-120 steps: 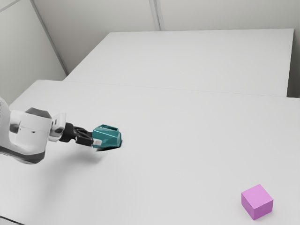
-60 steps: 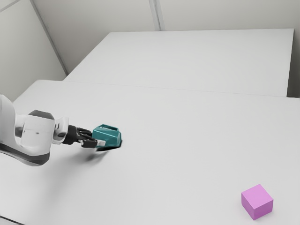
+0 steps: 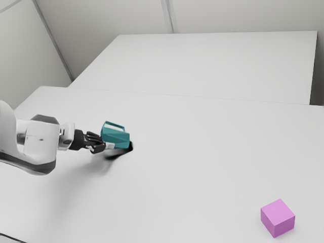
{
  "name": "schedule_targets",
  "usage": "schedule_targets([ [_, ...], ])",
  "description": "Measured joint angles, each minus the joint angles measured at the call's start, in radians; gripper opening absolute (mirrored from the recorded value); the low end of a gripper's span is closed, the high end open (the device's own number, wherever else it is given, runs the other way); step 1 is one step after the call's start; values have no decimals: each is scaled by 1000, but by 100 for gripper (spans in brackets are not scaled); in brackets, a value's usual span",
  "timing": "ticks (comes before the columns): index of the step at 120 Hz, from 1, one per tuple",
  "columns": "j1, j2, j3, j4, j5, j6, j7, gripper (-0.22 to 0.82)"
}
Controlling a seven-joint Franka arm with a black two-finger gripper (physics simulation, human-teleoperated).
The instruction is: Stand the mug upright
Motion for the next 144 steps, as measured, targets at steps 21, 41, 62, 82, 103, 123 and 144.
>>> schedule_targets([
  [21,-18,-1,-13,112,121,33,-25,-16],
  [41,-35,-75,-43,133,481,45,-196,-17],
  [62,-5,-226,-70,37,871,25,-481,-17],
  [82,5,-243,-108,27,1205,-4,-788,-18],
  [103,-42,-221,-141,43,1386,-16,-1083,-18],
  [123,-76,-166,-144,92,1445,-22,-1305,-18],
  [144,-129,-148,-145,102,1463,-29,-1490,-18],
])
